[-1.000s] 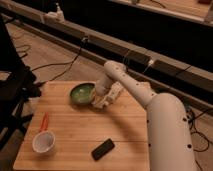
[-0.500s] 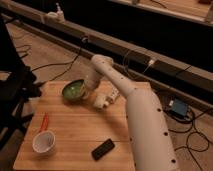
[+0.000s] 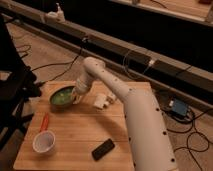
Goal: Drag the ceramic bowl in a circle
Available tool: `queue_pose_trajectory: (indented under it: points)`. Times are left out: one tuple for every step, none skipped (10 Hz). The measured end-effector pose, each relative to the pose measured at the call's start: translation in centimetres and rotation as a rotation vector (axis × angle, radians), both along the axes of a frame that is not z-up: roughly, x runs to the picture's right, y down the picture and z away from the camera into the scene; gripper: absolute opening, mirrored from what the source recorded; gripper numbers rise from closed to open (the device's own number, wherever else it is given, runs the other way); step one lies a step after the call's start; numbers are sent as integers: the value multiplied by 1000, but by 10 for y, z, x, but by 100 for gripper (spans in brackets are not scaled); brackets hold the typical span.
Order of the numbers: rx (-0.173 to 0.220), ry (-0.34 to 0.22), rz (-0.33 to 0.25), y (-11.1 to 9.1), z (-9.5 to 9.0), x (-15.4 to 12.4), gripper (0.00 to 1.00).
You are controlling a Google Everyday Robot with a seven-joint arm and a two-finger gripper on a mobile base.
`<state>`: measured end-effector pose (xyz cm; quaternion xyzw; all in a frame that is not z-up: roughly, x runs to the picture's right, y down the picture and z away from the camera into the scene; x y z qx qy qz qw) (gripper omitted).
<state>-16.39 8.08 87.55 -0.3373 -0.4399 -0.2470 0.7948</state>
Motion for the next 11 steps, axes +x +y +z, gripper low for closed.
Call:
queue_pose_trajectory:
  points:
    - [-19,18,6,10,-2,17,0]
    - [-37,51,19,19,-2,38,0]
    - [-45,86,32,23,0,57,0]
    - [-45,112,44,23,4,70,0]
    - [-31,157,59,15,12,88,0]
    - [-6,189,71,1,21,97,0]
    - [11,205,74,-10,26,99,0]
    - [30,219,74,-24,32,97,0]
    - [45,221,74,-34,38,90,0]
    - [59,222,76,-44,42,83,0]
    - [71,218,75,-54,45,71,0]
